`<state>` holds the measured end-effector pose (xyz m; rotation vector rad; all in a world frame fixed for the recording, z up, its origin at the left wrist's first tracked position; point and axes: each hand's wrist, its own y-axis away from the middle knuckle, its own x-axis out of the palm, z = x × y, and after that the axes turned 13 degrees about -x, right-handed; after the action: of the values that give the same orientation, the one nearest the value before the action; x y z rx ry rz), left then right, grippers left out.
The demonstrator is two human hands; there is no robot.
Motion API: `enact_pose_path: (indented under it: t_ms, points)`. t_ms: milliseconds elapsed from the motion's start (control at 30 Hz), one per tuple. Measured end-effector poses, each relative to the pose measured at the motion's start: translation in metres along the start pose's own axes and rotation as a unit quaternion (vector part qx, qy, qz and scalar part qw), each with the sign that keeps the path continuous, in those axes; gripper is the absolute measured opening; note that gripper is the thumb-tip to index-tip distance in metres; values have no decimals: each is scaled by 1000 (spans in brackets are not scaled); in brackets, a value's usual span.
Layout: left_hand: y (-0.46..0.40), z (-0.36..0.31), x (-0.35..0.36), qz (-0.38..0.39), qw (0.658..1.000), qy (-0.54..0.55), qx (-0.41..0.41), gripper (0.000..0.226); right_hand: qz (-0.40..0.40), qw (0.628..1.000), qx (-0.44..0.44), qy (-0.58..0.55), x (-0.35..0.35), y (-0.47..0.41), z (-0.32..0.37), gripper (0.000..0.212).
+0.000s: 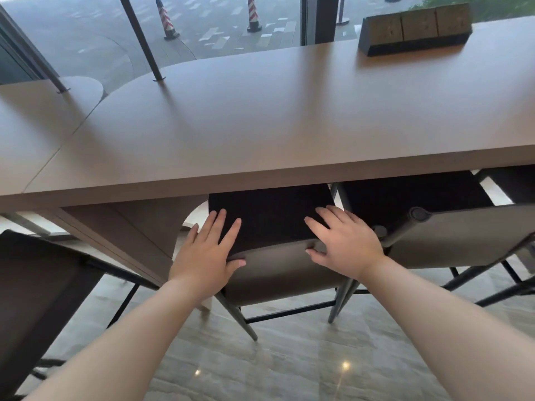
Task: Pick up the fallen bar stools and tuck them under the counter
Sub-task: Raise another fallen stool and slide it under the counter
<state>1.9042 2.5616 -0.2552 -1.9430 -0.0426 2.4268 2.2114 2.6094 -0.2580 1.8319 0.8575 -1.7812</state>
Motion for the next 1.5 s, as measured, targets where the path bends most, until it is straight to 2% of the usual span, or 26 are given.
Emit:
enact_pose_path:
  t_ms: [167,333,433,533,633,800,1067,1267,1400,1500]
  points:
    - [-18,8,-8,-23,1000,-12,12,81,-3,1000,22,-12,-1,-11,-6,61]
    - [-35,34,-9,-21,999,-41,7,83,-30,999,30,-24,5,-25,20,54]
    - [-43,47,-6,-17,1000,-23,-9,84,-32,999,20,-28,7,-40,31,51]
    - [-47,53,0,-9,1000,-1,11,80,-29,999,26,-28,8,-49,33,51]
    - [-48,53,5,-2,999,3,36,75,-23,999,13,-20,8,-51,30,51]
    - [-52,43,7,25,999,9,31,73,-6,1000,8,-9,3,-53,14,51]
    - [-51,29,6,16,999,21,18,75,-3,1000,-15,-21,1,-46,1,50]
    - [-41,-44,-16,77,984,134,89,72,2,999,-30,-32,-12,-21,-6,44]
    - [-45,-106,-38,109,975,173,85,70,3,999,-28,-34,-25,5,-24,38]
    - [-50,-140,-52,138,970,182,78,69,-11,999,6,-38,-36,25,-43,34]
